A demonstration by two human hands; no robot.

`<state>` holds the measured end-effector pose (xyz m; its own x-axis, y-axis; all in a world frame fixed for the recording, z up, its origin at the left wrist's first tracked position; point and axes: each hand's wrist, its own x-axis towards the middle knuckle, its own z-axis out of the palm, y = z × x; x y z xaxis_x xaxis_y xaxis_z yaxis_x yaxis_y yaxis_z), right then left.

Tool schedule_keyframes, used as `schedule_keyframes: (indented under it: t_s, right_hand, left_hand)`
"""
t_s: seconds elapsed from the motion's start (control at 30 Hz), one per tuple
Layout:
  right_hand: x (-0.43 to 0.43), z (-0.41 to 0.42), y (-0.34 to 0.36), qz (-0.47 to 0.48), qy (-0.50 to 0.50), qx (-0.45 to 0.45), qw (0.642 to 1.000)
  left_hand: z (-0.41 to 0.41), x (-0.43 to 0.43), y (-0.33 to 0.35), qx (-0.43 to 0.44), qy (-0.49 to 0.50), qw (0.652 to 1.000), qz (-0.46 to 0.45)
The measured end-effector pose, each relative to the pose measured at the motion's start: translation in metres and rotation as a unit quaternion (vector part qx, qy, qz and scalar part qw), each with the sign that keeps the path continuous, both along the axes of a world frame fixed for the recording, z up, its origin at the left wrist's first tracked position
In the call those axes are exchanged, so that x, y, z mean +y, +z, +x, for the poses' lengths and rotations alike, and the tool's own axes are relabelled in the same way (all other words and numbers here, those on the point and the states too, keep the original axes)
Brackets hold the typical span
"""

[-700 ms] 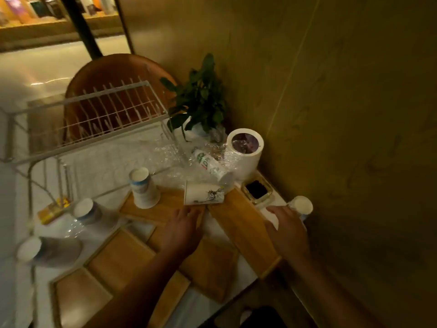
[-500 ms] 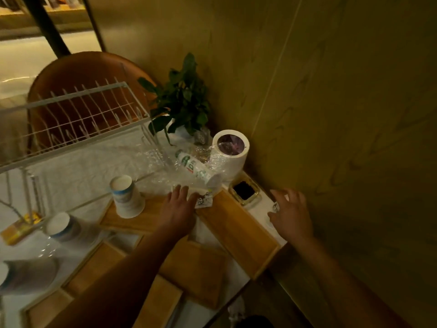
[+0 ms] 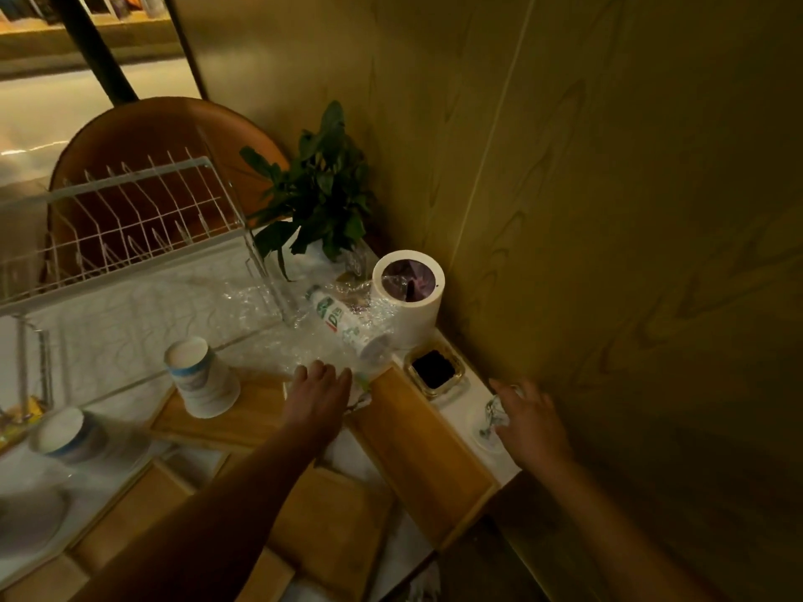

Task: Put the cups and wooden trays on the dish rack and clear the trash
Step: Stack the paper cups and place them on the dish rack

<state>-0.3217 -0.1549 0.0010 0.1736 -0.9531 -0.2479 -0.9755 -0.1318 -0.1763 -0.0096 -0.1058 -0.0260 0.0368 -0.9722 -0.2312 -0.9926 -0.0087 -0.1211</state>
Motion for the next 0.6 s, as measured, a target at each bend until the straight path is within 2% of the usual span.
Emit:
schedule_keyframes:
  t_s: [0.1, 0.2, 0.3, 0.37, 0.43, 0.47, 0.53, 0.6]
  right_hand:
    - [-0.002, -0.002, 0.007, 0.0, -0.011, -0.03, 0.999]
    - [0.002, -0.002, 0.024, -0.028, -0.024, -0.079, 0.996]
    - [0.007, 0.003, 0.042, -0.039, -0.044, -0.234, 0.97]
    - [0.007, 0.012, 0.051, 0.007, -0.082, -0.374, 0.924]
    - [0.009, 0.026, 0.058, 0.088, -0.124, -0.512, 0.846]
    - [0.009, 0.033, 0.06, 0.119, -0.136, -0.554, 0.812]
    - [0.01, 0.047, 0.059, 0.158, -0.145, -0.595, 0.775]
    - [0.012, 0.059, 0.055, 0.19, -0.135, -0.61, 0.757]
  left_hand:
    - [-0.002, 0.002, -0.001, 0.026, 0.019, 0.999, -0.004]
    - [-0.005, 0.014, 0.006, 0.091, 0.048, 0.994, -0.029]
    - [-0.011, 0.036, 0.016, 0.197, 0.102, 0.972, -0.083]
    - [-0.013, 0.051, 0.024, 0.303, 0.133, 0.937, -0.112]
    - [-0.012, 0.064, 0.033, 0.384, 0.154, 0.902, -0.126]
    - [-0.011, 0.07, 0.037, 0.395, 0.153, 0.896, -0.129]
    - [-0.009, 0.079, 0.043, 0.394, 0.145, 0.899, -0.128]
    - [-0.007, 0.086, 0.051, 0.401, 0.154, 0.894, -0.126]
